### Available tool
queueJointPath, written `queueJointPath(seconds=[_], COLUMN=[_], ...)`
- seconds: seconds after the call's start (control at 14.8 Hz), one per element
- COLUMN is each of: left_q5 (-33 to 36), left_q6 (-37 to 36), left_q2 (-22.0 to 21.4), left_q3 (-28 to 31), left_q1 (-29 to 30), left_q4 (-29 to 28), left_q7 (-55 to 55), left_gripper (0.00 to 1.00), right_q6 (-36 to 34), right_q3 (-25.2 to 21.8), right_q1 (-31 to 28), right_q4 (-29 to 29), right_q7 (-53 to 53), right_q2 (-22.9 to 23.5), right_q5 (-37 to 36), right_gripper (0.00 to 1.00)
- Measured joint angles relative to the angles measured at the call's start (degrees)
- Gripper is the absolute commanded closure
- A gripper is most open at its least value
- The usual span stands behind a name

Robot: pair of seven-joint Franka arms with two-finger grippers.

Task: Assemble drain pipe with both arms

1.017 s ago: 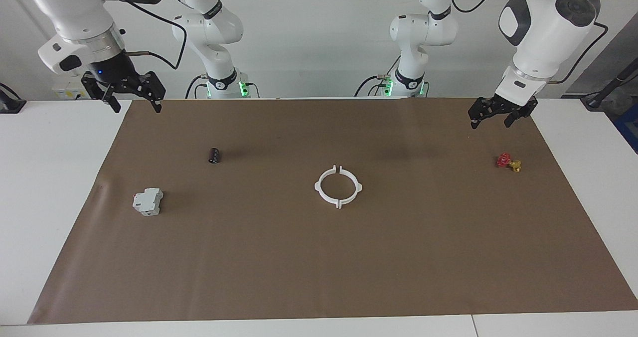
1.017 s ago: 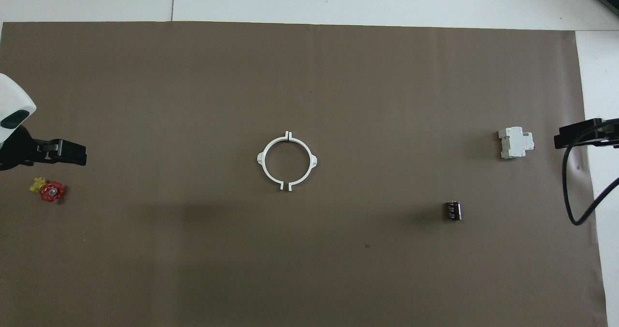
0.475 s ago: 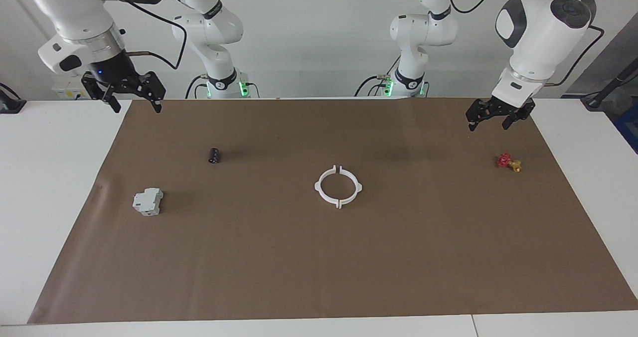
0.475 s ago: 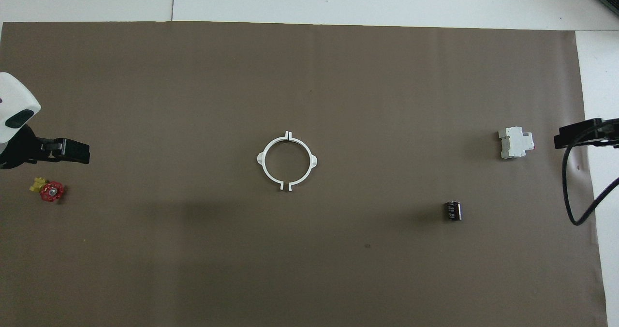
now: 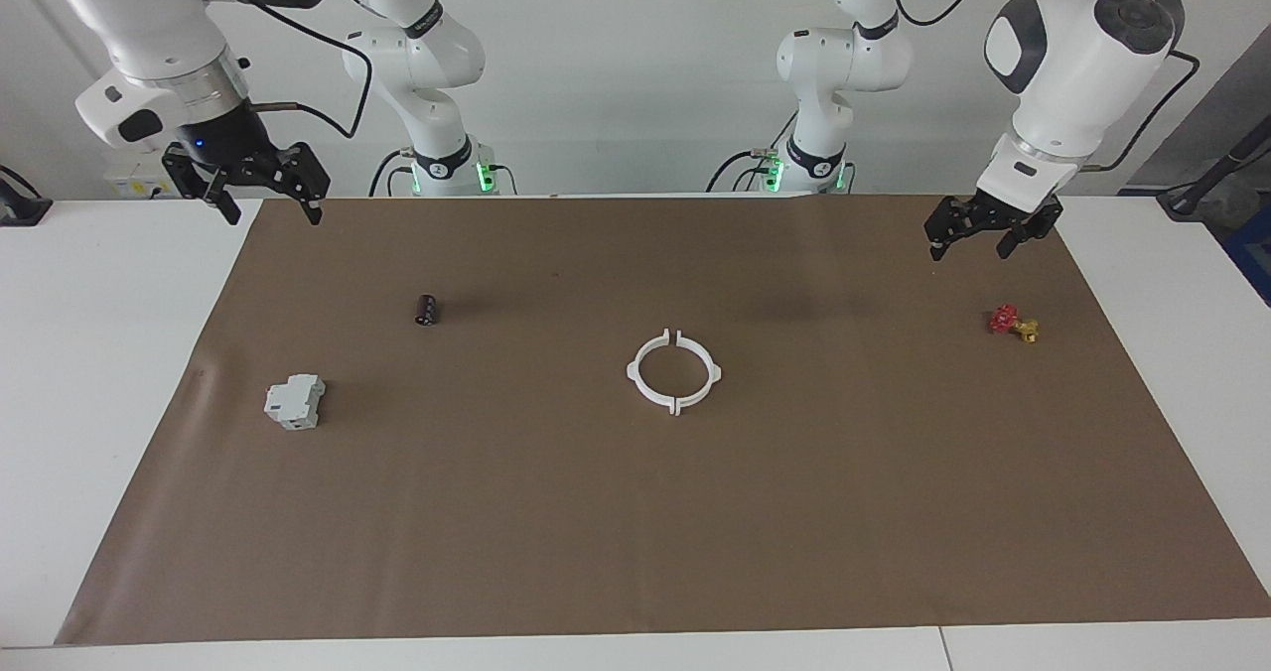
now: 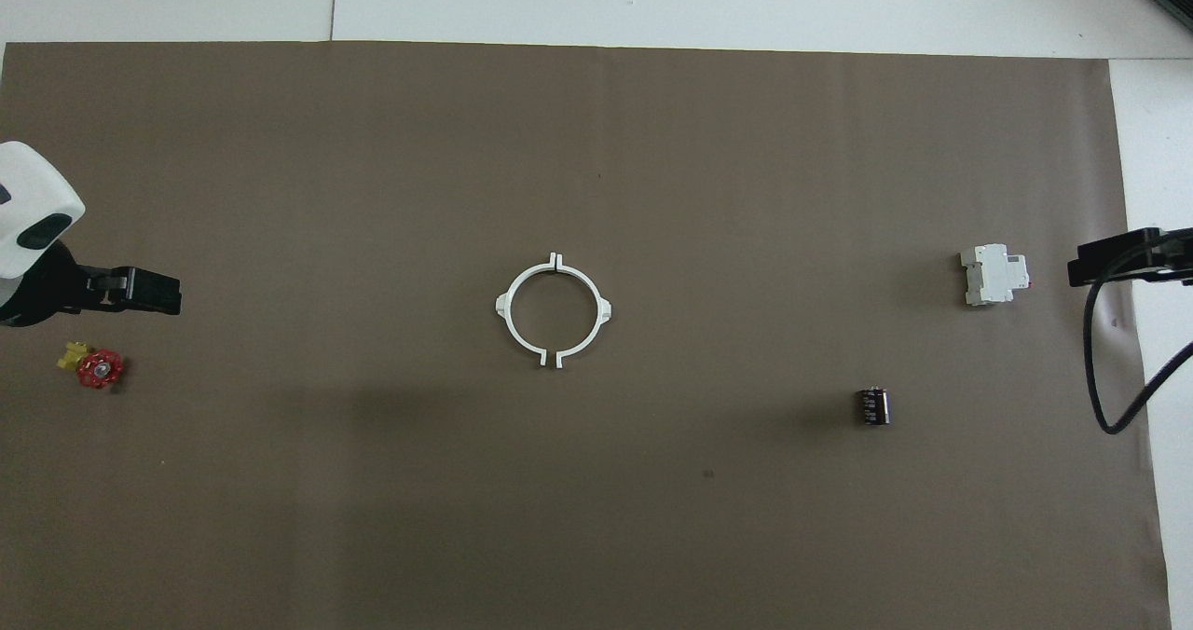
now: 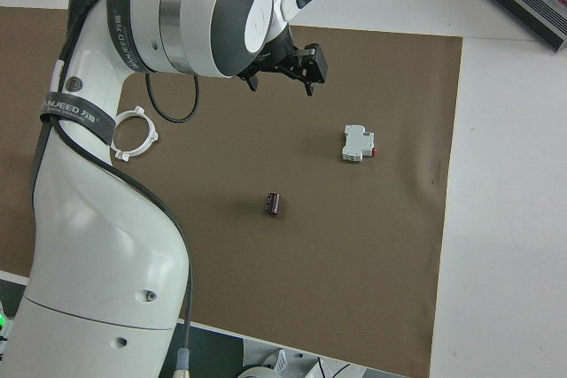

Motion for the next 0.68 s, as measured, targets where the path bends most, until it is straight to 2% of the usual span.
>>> queueJointPath(seconds=[0.68], left_q5=[-0.2], left_q6=[-1.0], left_q2=[-0.3], left_q3=[-0.4], left_q1=[0.0], left_q4=[1.5], left_q7=[0.0], left_gripper=[0.0], right_q6=[0.0], right_q3=[0.0], right_q1=[0.0], right_q4=[0.0], right_q7=[0.0], right_q2=[0.0], right_q5=[0.0], right_gripper=[0.0])
